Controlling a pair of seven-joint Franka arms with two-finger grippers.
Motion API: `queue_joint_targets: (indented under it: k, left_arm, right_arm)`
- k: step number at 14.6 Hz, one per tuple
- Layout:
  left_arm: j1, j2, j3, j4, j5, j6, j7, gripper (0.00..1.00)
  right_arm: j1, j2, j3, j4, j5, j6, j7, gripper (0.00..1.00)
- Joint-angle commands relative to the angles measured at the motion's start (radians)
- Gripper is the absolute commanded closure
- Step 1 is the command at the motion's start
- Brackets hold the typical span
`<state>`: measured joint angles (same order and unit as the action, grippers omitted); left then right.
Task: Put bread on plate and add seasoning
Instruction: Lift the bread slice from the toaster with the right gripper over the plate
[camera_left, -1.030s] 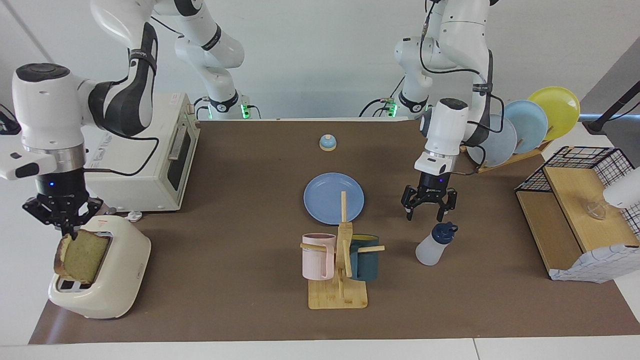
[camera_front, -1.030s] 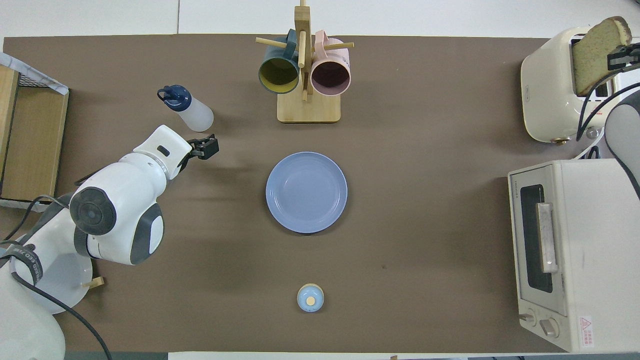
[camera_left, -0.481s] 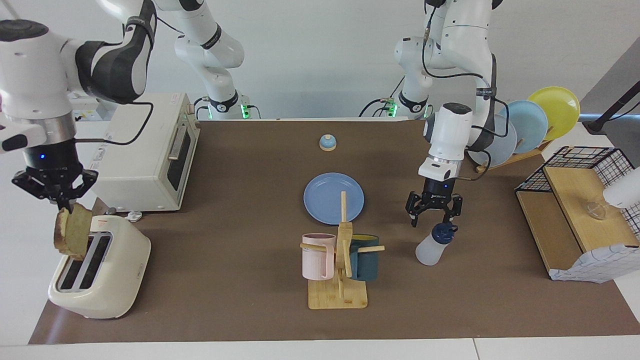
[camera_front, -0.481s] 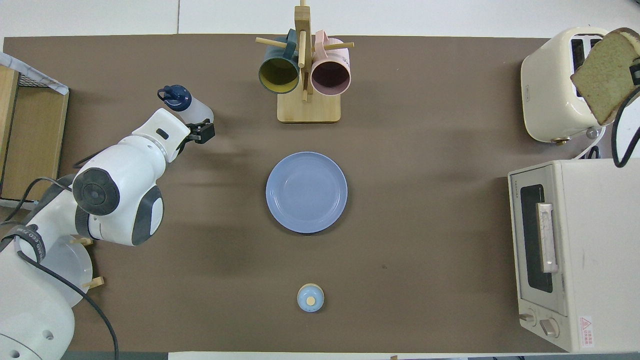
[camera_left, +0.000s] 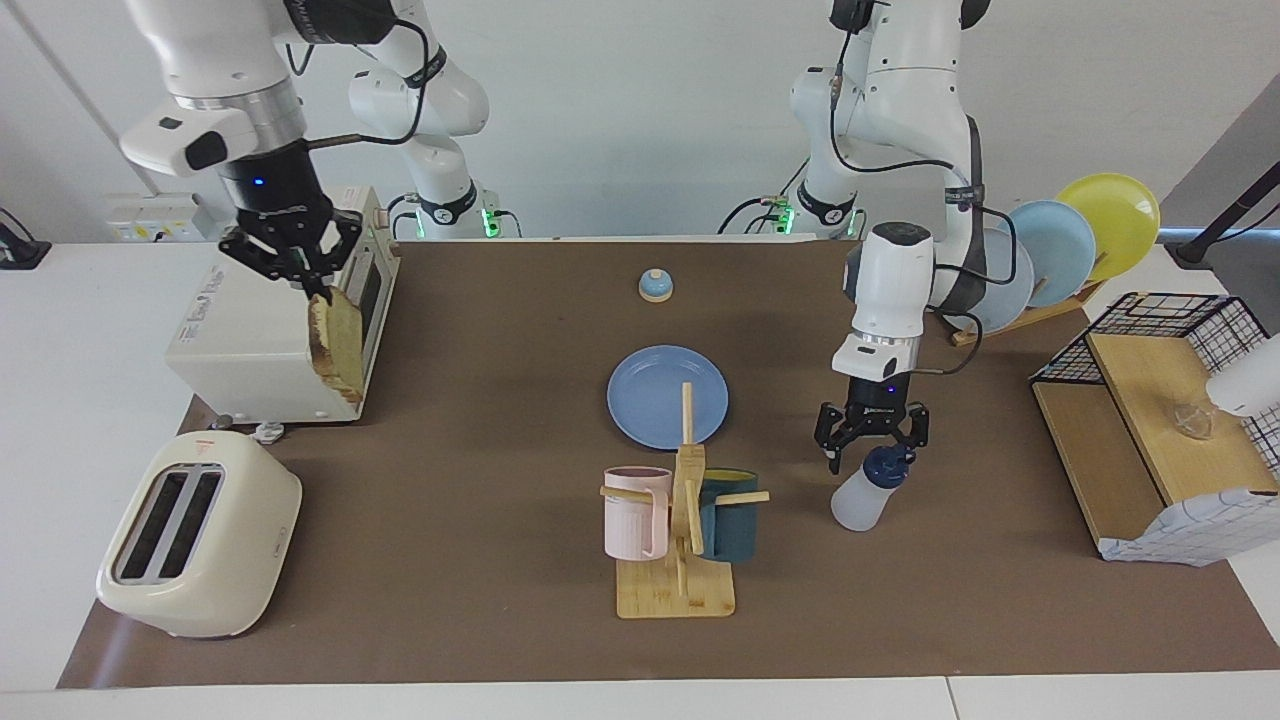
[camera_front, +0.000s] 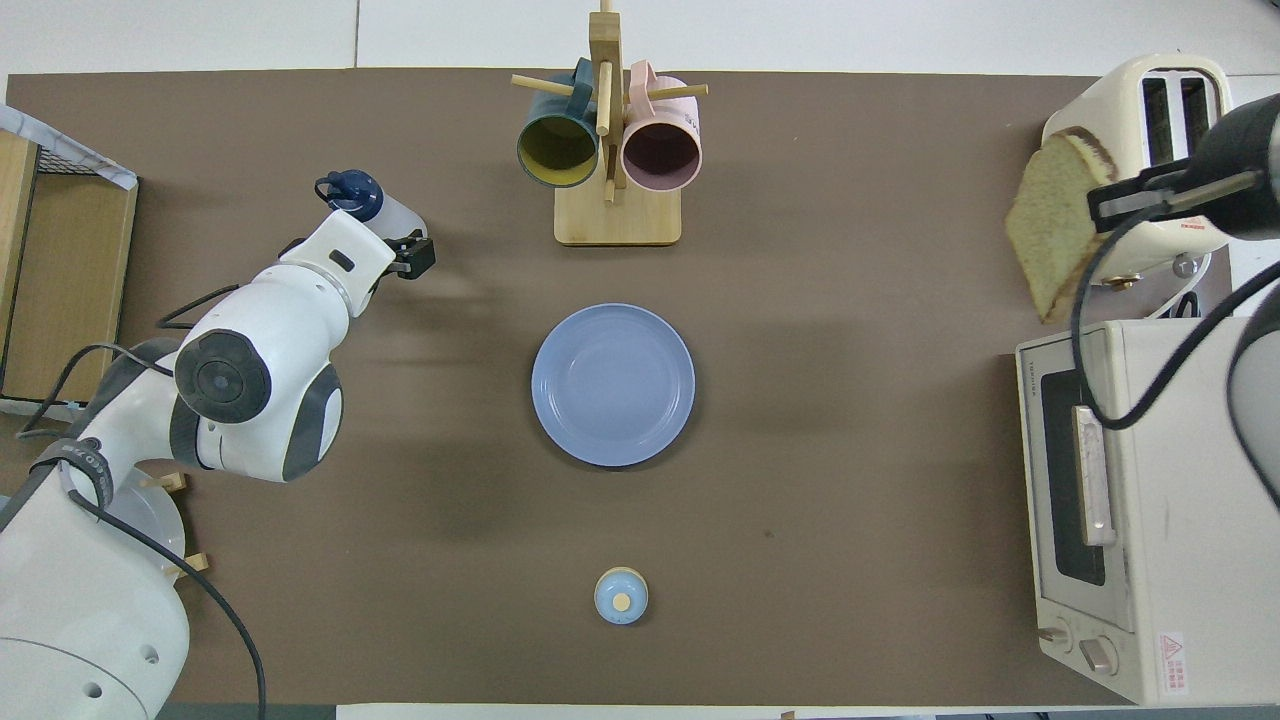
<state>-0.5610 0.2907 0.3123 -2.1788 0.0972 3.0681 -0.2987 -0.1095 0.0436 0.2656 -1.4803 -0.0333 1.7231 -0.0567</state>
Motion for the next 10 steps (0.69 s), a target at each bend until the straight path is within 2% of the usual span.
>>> queue_joint_targets:
  k: [1,3,6,8,10]
  left_arm:
    - [-0.026,0.045,0.028,0.022,0.01,0.064,-0.039,0.0]
    - [-0.028,0.057,0.039,0.043,0.009,0.067,-0.072,0.0]
    - [-0.03,0.065,0.051,0.051,0.003,0.07,-0.105,0.0]
    - [-0.062,0.077,0.082,0.054,-0.002,0.073,-0.114,0.0]
    - [-0.137,0.108,0.151,0.056,-0.037,0.11,-0.123,0.0]
  right_arm:
    - [0.089,-0.044,0.015,-0.061,0.029,0.006,0.197,1.0]
    - [0.135,-0.065,0.015,-0.107,0.122,0.057,0.306,1.0]
    - [0.187,-0.094,0.015,-0.243,0.217,0.195,0.356,1.0]
    - [0.276,-0.093,0.015,-0.319,0.227,0.318,0.473,1.0]
    - [0.374,-0.056,0.015,-0.379,0.227,0.474,0.552,1.0]
